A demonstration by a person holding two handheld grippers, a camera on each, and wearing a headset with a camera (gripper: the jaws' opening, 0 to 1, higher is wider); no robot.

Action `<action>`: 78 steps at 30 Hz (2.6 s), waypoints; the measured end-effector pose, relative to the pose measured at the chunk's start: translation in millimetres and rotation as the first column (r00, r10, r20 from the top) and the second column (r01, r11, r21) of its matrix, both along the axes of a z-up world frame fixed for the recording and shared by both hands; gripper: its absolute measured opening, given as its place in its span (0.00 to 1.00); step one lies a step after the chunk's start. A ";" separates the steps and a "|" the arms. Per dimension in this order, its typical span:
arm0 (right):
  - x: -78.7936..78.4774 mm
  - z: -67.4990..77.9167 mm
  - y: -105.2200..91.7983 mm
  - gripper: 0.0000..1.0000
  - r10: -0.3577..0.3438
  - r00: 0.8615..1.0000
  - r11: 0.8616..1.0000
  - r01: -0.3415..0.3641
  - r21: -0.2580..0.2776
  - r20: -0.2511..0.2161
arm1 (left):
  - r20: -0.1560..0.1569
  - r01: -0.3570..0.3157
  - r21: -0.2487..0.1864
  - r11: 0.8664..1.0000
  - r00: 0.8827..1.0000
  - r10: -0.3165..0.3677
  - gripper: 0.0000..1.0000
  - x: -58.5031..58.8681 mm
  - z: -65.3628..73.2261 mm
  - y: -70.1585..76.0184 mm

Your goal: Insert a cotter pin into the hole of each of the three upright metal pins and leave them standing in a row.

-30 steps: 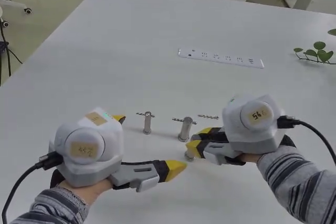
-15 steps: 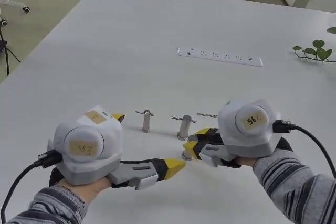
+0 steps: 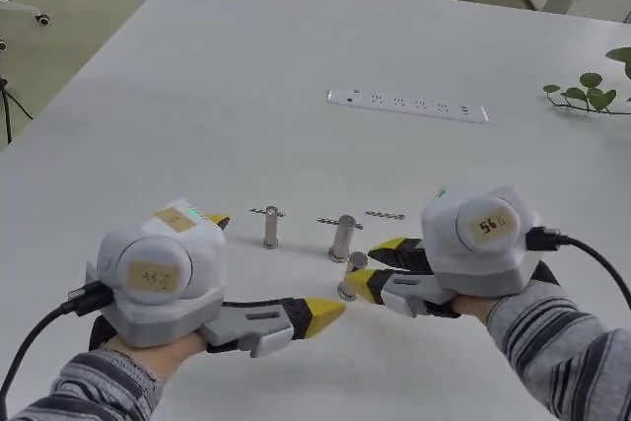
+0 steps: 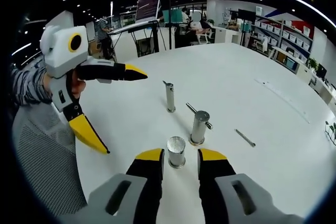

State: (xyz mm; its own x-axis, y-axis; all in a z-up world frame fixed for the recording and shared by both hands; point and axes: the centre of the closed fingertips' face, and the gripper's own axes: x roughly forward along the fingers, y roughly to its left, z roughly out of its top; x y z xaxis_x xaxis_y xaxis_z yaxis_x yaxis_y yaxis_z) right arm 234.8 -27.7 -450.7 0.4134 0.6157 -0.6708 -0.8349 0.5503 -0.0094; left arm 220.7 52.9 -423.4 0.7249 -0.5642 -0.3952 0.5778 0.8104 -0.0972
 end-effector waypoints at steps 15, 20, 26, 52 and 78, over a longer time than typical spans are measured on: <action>19.1 -9.4 -35.7 0.23 0.048 0.999 0.994 -0.049 -0.094 -0.016 | 0.001 -0.006 0.018 1.000 1.000 0.006 0.96 1.1 -2.1 1.4; 35.7 -8.4 -44.0 0.22 0.064 0.998 0.989 -0.065 -0.132 -0.011 | 0.002 -0.004 0.015 1.000 1.000 0.004 0.96 1.1 -1.4 0.5; 51.5 -6.1 -47.9 0.22 0.112 0.994 0.977 -0.110 -0.180 -0.003 | 0.001 0.004 0.008 1.000 1.000 -0.004 0.95 0.2 0.9 -0.6; 105.6 -29.9 -46.5 0.12 0.159 0.985 0.948 -0.171 -0.269 -0.065 | -0.022 -0.003 0.022 1.000 1.000 0.003 0.93 1.4 -4.9 4.2; 111.9 -44.8 -44.9 0.00 0.214 0.966 0.907 -0.251 -0.338 -0.144 | -0.037 -0.007 0.029 1.000 0.999 0.008 0.91 1.1 -8.4 6.7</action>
State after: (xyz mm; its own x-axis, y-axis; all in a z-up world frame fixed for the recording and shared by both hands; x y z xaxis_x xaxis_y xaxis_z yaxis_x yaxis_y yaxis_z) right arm 346.7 -72.6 -495.4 0.2061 0.4032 -0.8916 -0.9453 0.3173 -0.0750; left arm 221.7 59.6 -431.8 0.7135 -0.5468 -0.4381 0.5680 0.8175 -0.0953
